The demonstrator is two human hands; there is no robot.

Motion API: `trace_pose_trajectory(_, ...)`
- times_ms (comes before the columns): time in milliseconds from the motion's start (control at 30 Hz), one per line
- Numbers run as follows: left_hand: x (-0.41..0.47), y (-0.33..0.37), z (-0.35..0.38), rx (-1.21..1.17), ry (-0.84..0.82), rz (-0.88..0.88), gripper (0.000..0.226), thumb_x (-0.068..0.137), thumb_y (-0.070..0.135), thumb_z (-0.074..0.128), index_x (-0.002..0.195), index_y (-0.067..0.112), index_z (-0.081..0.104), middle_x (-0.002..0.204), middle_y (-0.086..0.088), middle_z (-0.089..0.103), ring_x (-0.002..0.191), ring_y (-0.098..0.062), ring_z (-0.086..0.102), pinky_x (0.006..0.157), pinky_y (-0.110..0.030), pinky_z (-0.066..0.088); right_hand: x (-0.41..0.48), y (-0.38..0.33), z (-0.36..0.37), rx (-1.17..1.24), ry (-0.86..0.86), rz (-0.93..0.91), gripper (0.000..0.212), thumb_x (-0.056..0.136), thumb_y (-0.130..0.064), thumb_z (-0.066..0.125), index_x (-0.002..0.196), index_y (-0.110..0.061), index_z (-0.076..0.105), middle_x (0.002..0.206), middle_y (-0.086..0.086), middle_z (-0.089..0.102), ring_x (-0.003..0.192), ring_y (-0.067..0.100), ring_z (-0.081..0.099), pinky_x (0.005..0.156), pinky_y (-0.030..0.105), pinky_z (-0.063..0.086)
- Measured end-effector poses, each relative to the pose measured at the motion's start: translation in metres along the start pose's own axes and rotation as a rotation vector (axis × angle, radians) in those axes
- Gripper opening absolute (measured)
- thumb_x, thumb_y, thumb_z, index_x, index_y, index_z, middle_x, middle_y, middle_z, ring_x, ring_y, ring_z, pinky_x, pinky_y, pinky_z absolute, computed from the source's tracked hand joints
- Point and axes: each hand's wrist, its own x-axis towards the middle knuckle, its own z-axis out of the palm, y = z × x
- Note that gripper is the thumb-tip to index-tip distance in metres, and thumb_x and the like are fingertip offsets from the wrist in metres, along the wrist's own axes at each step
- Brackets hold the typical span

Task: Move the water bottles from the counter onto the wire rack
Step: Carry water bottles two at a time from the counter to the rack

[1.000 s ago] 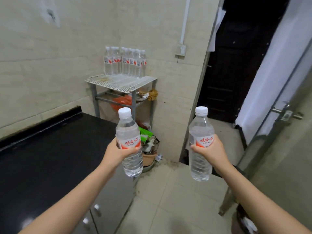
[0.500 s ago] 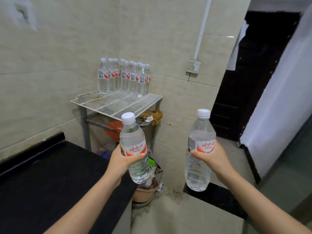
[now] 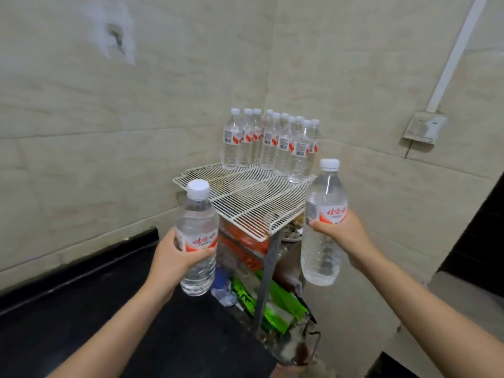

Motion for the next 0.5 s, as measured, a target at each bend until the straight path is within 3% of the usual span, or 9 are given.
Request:
trace_pose_trajectory(67,0.024,0.007,0.007,0.017,0.066,0.041,0.048,0.056,0.007,0.084,0.094,0.025,0.061,0.092,0.003,0.07,0.083,-0.013,0.067,0.075,-0.032,0.052,0.051,-0.003,0.007,0.018,-0.047,-0.07,0.032,0.065,-0.01,0.079,0.088,-0.024,0.062,0.085,-0.006,0.07,0.075,0.006,0.067,0.066,0.022,0.054)
trace_pose_trajectory(200,0.079,0.024,0.036,-0.006,0.217,0.111,0.045,0.057,0.003,0.082,0.089,0.026,0.062,0.085,0.009,0.071,0.074,-0.005,0.068,0.066,-0.023,0.052,0.157,0.002,0.022,0.126,-0.127,-0.135,0.029,0.063,-0.017,0.081,0.085,-0.025,0.064,0.072,-0.014,0.072,0.066,-0.001,0.067,0.053,0.012,0.05)
trace_pose_trajectory(333,0.135,0.037,0.075,0.005,0.388,0.165,0.044,0.058,-0.001,0.08,0.085,0.028,0.06,0.07,0.019,0.072,0.065,0.006,0.066,0.053,-0.006,0.048,0.256,0.02,0.049,0.251,-0.185,-0.142,0.044,0.064,-0.011,0.08,0.102,-0.019,0.059,0.088,-0.004,0.068,0.081,0.011,0.066,0.064,0.022,0.049)
trace_pose_trajectory(500,0.191,0.05,0.113,0.058,0.473,0.161,0.045,0.055,0.011,0.082,0.089,0.031,0.061,0.076,0.019,0.073,0.073,0.005,0.067,0.053,-0.005,0.048,0.355,0.032,0.094,0.219,-0.211,-0.183,0.06,0.06,-0.013,0.082,0.11,-0.021,0.051,0.104,0.002,0.063,0.089,0.016,0.06,0.076,0.03,0.049)
